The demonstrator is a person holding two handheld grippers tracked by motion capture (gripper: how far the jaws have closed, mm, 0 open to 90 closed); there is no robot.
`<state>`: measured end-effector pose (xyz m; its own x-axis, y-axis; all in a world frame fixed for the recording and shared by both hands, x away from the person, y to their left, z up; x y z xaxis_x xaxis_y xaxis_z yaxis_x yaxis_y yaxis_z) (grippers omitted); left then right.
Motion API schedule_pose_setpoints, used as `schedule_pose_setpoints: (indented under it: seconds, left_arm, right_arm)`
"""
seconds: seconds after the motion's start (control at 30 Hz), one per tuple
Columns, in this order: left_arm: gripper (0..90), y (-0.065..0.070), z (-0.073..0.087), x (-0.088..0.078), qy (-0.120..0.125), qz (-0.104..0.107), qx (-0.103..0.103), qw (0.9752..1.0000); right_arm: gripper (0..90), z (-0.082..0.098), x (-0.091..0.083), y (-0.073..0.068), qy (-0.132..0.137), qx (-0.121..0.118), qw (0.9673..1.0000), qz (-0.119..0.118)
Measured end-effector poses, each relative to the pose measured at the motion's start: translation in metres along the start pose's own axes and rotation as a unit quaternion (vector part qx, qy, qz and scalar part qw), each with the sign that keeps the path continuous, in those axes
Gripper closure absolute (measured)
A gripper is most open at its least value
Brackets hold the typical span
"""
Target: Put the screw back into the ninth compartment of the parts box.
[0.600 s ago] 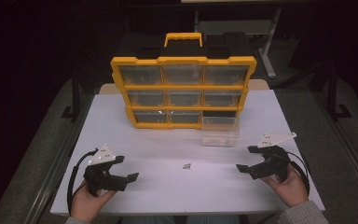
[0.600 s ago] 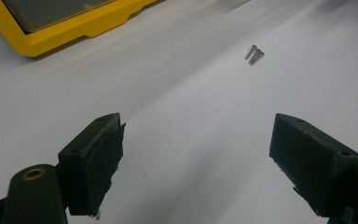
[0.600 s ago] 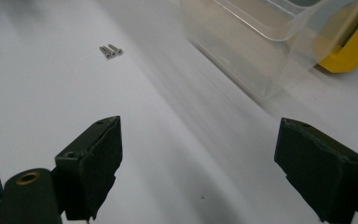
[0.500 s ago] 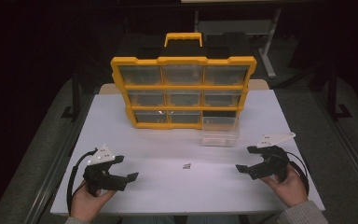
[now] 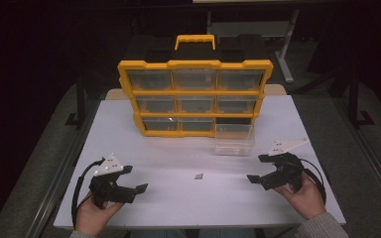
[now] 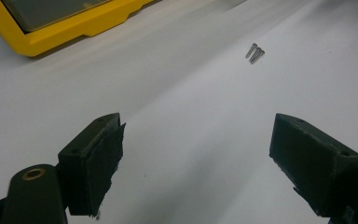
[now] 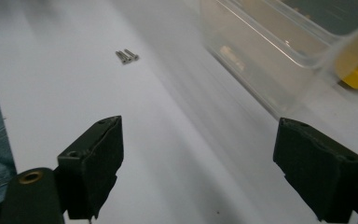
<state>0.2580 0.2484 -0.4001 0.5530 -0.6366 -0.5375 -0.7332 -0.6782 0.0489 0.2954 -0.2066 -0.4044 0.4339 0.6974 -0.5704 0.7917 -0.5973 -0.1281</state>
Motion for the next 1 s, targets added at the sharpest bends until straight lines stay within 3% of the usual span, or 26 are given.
schedule_pose_setpoints:
  seconds: [0.13,0.47,0.53,0.7,1.0]
  left_arm:
    - [17.0,0.002,0.0,0.002,0.002,0.001,-0.008,1.0]
    - [17.0,0.001,0.0,0.004,-0.001,0.004,0.001,1.0]
    - [17.0,0.001,0.001,0.004,0.0,0.004,0.001,1.0]
    - [17.0,0.002,0.001,0.005,-0.003,0.005,-0.001,1.0]
    - [17.1,0.0,0.002,0.003,-0.003,0.003,-0.003,1.0]
  right_arm:
    - [18.7,-0.009,0.004,-0.003,-0.004,-0.011,0.9999,-0.011]
    - [31.0,-0.031,0.028,-0.021,-0.035,-0.035,0.9971,-0.057]
    - [36.9,-0.041,0.041,-0.027,-0.054,-0.05,0.9946,-0.074]
    - [45.2,-0.052,0.061,-0.031,-0.071,-0.074,0.9904,-0.093]
    - [52.7,-0.073,0.097,-0.038,-0.093,-0.106,0.9823,-0.123]
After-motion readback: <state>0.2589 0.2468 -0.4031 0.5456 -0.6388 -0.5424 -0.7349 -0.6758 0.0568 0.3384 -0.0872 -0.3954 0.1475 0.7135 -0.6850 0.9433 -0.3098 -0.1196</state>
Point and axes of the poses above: each handheld gripper's, and its own axes: x roughly forward along the jaws, z roughly out of its underside, y roughly to its right, the point moved 2 cm from there along x, roughly forward along the jaws, and after that the axes turned 9 degrees about y, right-handed, at the moved point
